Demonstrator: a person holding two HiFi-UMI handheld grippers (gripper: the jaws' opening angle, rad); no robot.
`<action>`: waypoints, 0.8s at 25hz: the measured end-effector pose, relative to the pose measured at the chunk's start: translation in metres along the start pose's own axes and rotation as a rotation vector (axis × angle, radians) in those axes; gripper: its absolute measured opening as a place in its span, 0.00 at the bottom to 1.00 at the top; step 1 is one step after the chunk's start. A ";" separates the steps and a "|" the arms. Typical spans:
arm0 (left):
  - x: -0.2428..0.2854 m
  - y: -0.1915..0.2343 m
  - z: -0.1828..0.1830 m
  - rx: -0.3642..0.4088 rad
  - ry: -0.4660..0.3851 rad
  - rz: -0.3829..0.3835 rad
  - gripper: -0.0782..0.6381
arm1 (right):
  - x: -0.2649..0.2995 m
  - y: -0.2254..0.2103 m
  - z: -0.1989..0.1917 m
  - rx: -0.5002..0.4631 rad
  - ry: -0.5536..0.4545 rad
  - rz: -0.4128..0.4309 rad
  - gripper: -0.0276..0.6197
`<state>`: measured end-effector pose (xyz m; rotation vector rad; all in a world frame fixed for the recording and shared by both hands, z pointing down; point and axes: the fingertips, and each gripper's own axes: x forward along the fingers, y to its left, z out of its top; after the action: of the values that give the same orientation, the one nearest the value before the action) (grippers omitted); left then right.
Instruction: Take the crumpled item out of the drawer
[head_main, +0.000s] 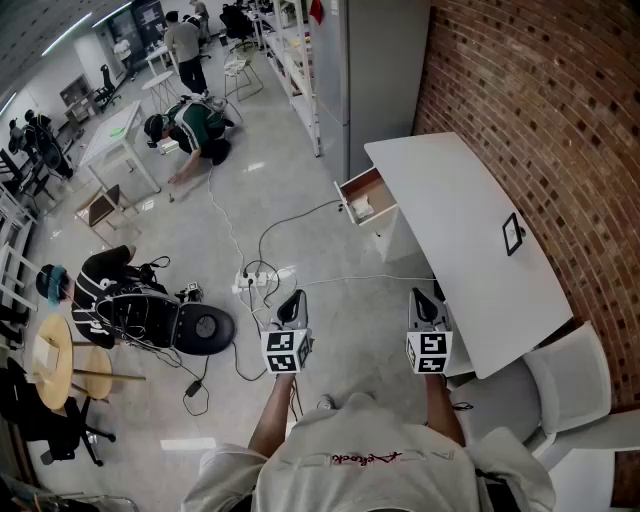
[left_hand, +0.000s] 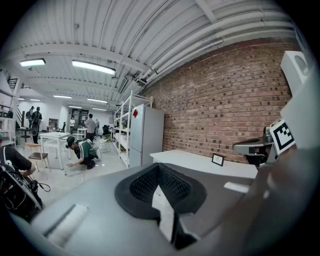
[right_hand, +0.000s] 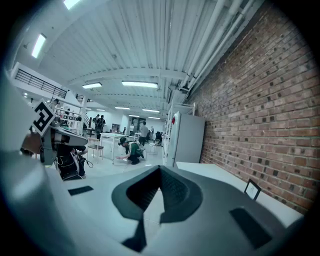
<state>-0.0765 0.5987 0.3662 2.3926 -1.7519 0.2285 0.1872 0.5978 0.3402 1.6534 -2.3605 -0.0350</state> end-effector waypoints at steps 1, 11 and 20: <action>0.000 -0.002 -0.001 -0.002 0.002 0.000 0.12 | -0.001 -0.001 -0.001 0.001 0.000 0.004 0.06; 0.000 -0.017 0.002 -0.011 0.000 0.014 0.12 | -0.005 -0.007 -0.002 0.011 -0.013 0.037 0.06; 0.001 -0.035 0.004 0.003 0.001 0.035 0.12 | -0.006 -0.018 -0.005 0.005 -0.031 0.079 0.06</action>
<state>-0.0426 0.6069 0.3612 2.3648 -1.7960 0.2372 0.2068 0.5974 0.3411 1.5718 -2.4482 -0.0397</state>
